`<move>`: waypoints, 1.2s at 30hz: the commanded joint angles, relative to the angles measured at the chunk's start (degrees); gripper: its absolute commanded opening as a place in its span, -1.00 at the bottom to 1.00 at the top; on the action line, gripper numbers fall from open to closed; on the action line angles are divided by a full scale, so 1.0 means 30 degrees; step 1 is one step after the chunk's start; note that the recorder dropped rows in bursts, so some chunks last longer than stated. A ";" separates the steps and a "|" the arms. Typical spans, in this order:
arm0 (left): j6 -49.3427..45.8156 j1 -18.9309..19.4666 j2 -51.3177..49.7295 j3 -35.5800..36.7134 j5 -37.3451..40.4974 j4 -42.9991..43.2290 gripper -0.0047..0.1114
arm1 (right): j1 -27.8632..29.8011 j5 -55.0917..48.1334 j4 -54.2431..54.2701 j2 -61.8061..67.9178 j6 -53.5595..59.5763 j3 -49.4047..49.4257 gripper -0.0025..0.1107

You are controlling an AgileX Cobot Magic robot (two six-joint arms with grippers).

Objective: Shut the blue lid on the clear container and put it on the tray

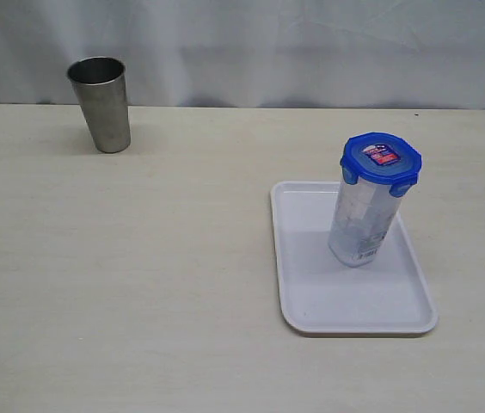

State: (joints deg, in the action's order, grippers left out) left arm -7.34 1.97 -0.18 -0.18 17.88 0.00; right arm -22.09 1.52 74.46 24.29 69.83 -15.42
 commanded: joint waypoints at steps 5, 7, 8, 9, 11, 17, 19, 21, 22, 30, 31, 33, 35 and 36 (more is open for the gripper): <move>0.0226 -0.0001 0.0060 0.0061 0.0003 0.0132 -0.92 | -0.0031 0.0041 0.0006 -0.0077 -0.0024 0.0059 -0.88; 0.0226 -0.0001 0.0060 0.0061 0.0003 0.0132 -0.92 | -0.0031 0.0041 0.0006 -0.0077 -0.0024 0.0059 -0.88; 0.0226 -0.0001 0.0060 0.0061 0.0003 0.0132 -0.92 | -0.0031 0.0041 0.0006 -0.0077 -0.0024 0.0059 -0.88; 0.0226 -0.0001 0.0060 0.0061 0.0003 0.0132 -0.92 | -0.0031 0.0041 0.0006 -0.0077 -0.0024 0.0059 -0.88; 0.0226 -0.0001 0.0060 0.0061 0.0003 0.0132 -0.92 | -0.0031 0.0041 0.0006 -0.0077 -0.0024 0.0059 -0.88; 0.0226 -0.0001 0.0060 0.0061 0.0003 0.0132 -0.92 | -0.0031 0.0041 0.0006 -0.0077 -0.0024 0.0059 -0.88; 0.0226 -0.0001 0.0060 0.0061 0.0003 0.0132 -0.92 | -0.0031 0.0041 0.0006 -0.0077 -0.0024 0.0059 -0.88; 0.0226 -0.0001 0.0060 0.0061 0.0003 0.0132 -0.92 | -0.0031 0.0041 0.0006 -0.0077 -0.0024 0.0059 -0.88; 0.0226 -0.0001 0.0060 0.0061 0.0003 0.0132 -0.92 | -0.0031 0.0041 0.0006 -0.0077 -0.0024 0.0059 -0.88; 0.0226 -0.0001 0.0060 0.0061 0.0003 0.0132 -0.92 | -0.0031 0.0886 -0.0326 -0.0540 -0.1085 0.0203 -0.88; 0.0226 -0.0001 0.0060 0.0061 0.0008 0.0132 -0.92 | -0.0031 0.0920 -0.1005 -0.0836 -0.1705 0.0289 -0.88; 0.0226 -0.0001 0.0060 0.0061 0.0008 0.0132 -0.92 | -0.0031 0.0915 -0.3002 -0.1492 -0.3370 0.0583 -0.88; 0.0226 -0.0001 0.0060 0.0061 0.0008 0.0132 -0.92 | 0.0004 0.1346 -0.5364 -0.2498 -0.5403 0.1041 -0.88; 0.0226 -0.0001 0.0060 0.0061 0.0008 0.0132 -0.92 | 0.0004 0.1945 -0.6278 -0.3081 -0.6460 0.1386 -0.88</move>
State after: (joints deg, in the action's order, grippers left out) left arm -7.21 1.97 -0.18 -0.18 17.97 0.00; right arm -22.09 4.75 64.22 18.79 58.58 -13.20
